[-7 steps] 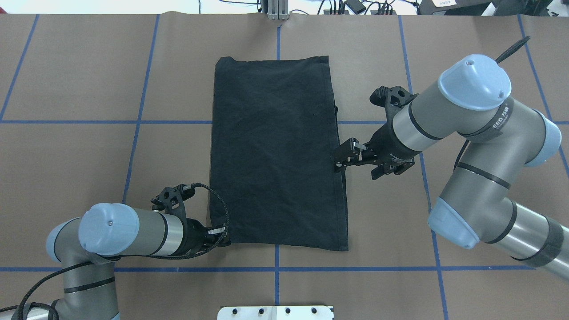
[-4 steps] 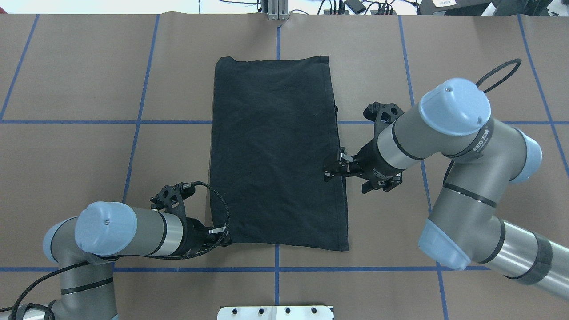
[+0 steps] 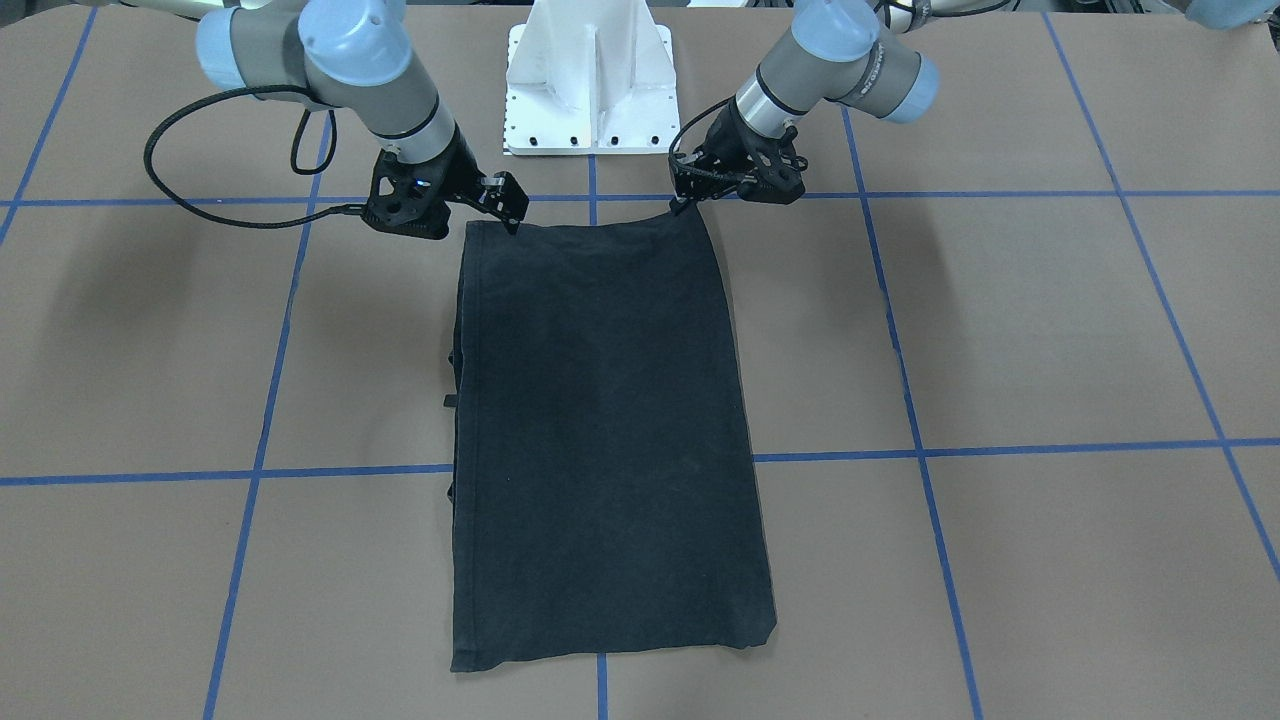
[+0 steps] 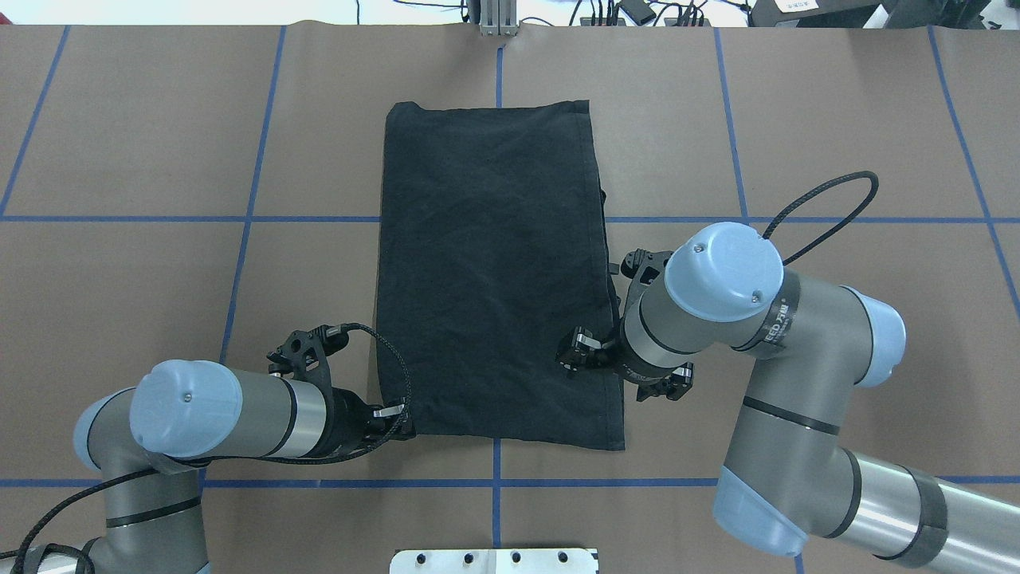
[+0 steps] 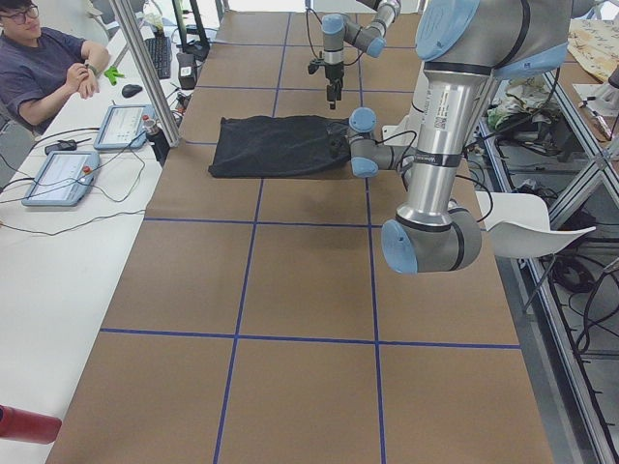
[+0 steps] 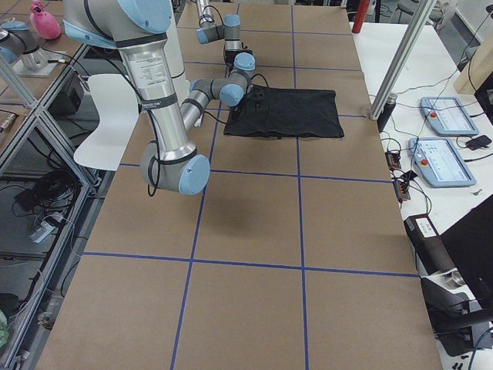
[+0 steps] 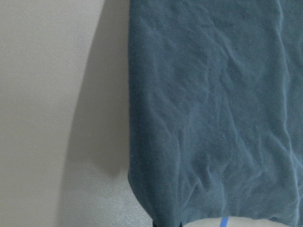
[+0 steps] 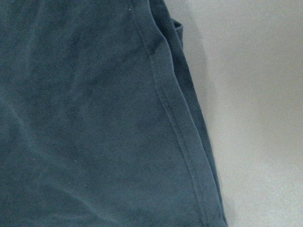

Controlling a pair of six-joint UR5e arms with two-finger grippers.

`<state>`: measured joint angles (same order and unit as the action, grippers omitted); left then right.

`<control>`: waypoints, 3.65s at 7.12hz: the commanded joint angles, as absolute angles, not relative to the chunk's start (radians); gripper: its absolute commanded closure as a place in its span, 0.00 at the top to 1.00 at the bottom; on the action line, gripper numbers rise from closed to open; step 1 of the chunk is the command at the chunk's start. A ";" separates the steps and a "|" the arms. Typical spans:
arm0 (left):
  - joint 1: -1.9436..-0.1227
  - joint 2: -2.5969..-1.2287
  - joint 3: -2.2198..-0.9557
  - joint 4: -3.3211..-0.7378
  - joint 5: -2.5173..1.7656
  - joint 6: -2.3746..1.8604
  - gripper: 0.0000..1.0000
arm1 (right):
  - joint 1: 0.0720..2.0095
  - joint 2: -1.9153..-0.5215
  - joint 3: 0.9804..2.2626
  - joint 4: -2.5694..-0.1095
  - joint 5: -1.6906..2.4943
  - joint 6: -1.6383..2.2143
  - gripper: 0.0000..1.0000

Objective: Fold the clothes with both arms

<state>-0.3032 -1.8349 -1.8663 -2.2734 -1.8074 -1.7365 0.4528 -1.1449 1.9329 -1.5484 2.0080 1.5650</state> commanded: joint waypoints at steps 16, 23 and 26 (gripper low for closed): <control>-0.299 -1.836 -1.870 -2.275 -1.807 -1.736 0.00 | 0.359 -1.089 1.802 -1.621 1.907 1.443 1.00; -0.299 -1.836 -1.870 -2.273 -1.807 -1.736 0.00 | 0.370 -1.098 1.810 -1.621 1.974 1.440 0.60; -0.298 -1.836 -1.870 -2.275 -1.807 -1.736 0.00 | 0.382 -1.108 1.810 -1.621 1.989 1.431 0.61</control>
<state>-0.2987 -1.8362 -1.8699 -2.2743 -1.8070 -1.7365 0.3750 -1.1052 1.8091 -1.6214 1.9797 1.4331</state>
